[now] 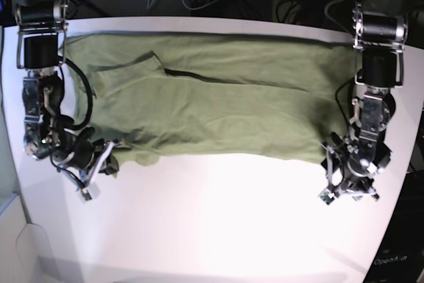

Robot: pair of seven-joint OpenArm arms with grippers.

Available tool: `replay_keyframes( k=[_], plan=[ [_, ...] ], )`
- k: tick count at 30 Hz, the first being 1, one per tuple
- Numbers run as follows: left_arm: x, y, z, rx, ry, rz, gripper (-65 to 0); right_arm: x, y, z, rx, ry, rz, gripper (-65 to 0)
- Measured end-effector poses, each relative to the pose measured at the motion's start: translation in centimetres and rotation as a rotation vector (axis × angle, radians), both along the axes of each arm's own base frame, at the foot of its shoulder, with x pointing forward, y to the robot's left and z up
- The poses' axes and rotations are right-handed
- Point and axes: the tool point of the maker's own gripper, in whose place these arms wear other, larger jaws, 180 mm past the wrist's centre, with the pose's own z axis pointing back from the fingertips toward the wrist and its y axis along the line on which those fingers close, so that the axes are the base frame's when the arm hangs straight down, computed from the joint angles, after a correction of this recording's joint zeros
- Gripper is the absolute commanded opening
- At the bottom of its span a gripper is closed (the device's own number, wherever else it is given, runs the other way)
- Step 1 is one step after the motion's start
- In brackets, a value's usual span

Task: Fold the T-shirt properly
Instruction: 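Grasp the hem corners with both grippers, then lift the hem edge with both grippers and pull it taut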

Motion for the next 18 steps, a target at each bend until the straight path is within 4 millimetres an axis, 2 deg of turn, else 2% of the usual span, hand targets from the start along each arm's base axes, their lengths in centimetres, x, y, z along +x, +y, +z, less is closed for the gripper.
replay_keyframes(
  k=[4, 11, 14, 18],
  plan=[
    [-1.1, 0.8, -0.9, -0.071, 0.041, 0.034, -33.8, 0.0, -0.1, 0.0, -0.005, 0.001, -0.001, -63.7],
    [-1.0, 3.5, 0.4, -0.244, -0.033, 0.217, -33.7, 0.0, 0.1, 0.0, 0.003, 0.0, -0.001, -63.7],
    [-2.1, 4.7, -1.8, -0.299, 0.019, 0.288, -33.7, 0.0, 0.0, 0.0, -0.001, 0.0, -0.001, -63.7],
    [-3.4, 4.6, -5.0, -0.382, 0.109, 0.354, -33.7, 0.0, 0.3, -0.1, 0.004, 0.001, 0.005, -63.7]
  ],
)
